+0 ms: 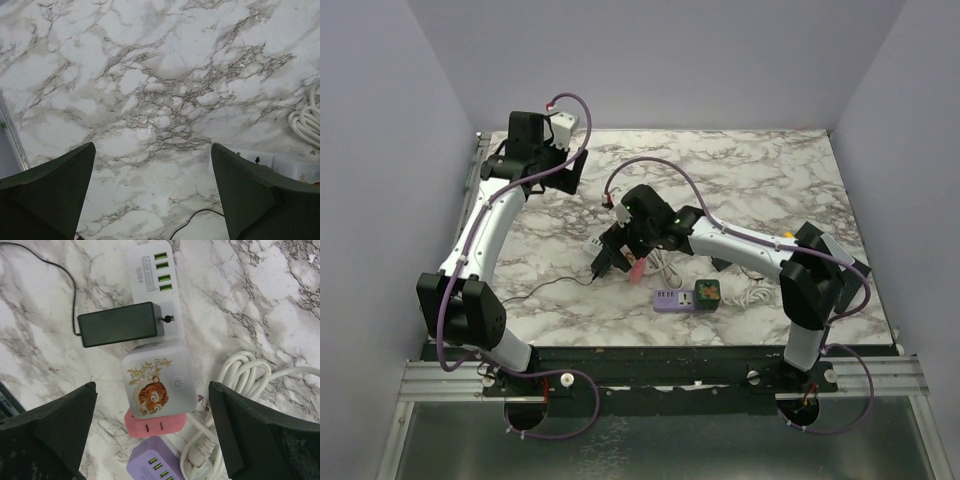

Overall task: Insert the plug
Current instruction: Move the socket to the center of the board.

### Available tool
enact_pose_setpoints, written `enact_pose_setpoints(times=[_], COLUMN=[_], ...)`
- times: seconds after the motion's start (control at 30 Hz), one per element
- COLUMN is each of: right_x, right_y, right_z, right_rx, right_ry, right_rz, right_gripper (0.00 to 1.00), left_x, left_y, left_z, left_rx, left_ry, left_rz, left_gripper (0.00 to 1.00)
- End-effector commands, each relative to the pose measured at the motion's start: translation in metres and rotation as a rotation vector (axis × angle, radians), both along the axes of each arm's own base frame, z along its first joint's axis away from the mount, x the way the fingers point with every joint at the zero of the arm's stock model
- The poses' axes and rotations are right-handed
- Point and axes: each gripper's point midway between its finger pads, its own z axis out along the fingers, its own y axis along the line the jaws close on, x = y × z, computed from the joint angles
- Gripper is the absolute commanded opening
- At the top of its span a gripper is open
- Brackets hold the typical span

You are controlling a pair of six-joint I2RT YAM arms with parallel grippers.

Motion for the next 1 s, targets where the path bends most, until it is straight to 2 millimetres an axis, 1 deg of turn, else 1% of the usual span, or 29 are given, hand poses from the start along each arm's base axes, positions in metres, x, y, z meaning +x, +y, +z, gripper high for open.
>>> enact_pose_setpoints(times=[0.0, 0.1, 0.23, 0.3, 0.33, 0.4, 0.47, 0.53, 0.6, 0.67, 0.73, 0.77, 0.83, 0.87, 0.9, 0.97], right_x=[0.012, 0.014, 0.011, 0.01, 0.011, 0.015, 0.023, 0.036, 0.055, 0.076, 0.099, 0.109, 0.128, 0.136, 0.141, 0.144], right_y=[-0.014, -0.014, -0.008, -0.004, -0.003, 0.002, 0.007, 0.012, 0.019, 0.026, 0.033, 0.035, 0.042, 0.044, 0.047, 0.053], right_z=[-0.026, -0.029, -0.036, -0.038, -0.039, -0.04, -0.041, -0.04, -0.036, -0.033, -0.029, -0.032, -0.023, -0.021, -0.018, -0.014], right_rx=[-0.168, -0.195, -0.178, -0.169, -0.166, -0.156, -0.158, -0.161, -0.168, -0.183, -0.18, -0.181, -0.145, -0.134, -0.121, -0.097], right_ry=[-0.054, -0.088, -0.07, -0.066, -0.067, -0.076, -0.093, -0.124, -0.18, -0.223, -0.241, -0.241, -0.25, -0.252, -0.252, -0.239], right_rz=[-0.028, -0.009, 0.012, 0.019, 0.017, 0.014, -0.004, -0.036, -0.074, -0.115, -0.159, -0.186, -0.239, -0.265, -0.278, -0.281], right_gripper=[0.98, 0.93, 0.79, 0.66, 0.58, 0.47, 0.38, 0.31, 0.25, 0.21, 0.19, 0.2, 0.22, 0.27, 0.36, 0.56], left_x=[0.002, 0.003, 0.006, 0.007, 0.008, 0.008, 0.009, 0.009, 0.008, 0.007, 0.005, 0.005, 0.002, 0.0, -0.001, -0.004], left_y=[0.007, 0.009, 0.013, 0.015, 0.016, 0.018, 0.02, 0.022, 0.022, 0.022, 0.022, 0.022, 0.022, 0.022, 0.023, 0.022], left_z=[0.012, 0.011, 0.009, 0.008, 0.008, 0.007, 0.006, 0.006, 0.006, 0.008, 0.01, 0.011, 0.013, 0.012, 0.013, 0.012], left_rx=[-0.021, -0.016, -0.014, -0.013, -0.009, -0.003, 0.0, 0.001, 0.002, -0.003, -0.01, -0.012, -0.012, -0.009, -0.006, -0.005], left_ry=[0.021, 0.032, 0.039, 0.04, 0.039, 0.042, 0.043, 0.043, 0.042, 0.039, 0.036, 0.033, 0.031, 0.032, 0.032, 0.036], left_rz=[0.024, 0.023, 0.035, 0.04, 0.046, 0.05, 0.059, 0.064, 0.06, 0.06, 0.058, 0.059, 0.057, 0.054, 0.053, 0.047], left_gripper=[0.99, 0.99, 0.99, 0.99, 0.99, 0.99, 0.99, 0.99, 0.99, 0.99, 0.99, 0.99, 0.99, 0.99, 0.99, 0.99])
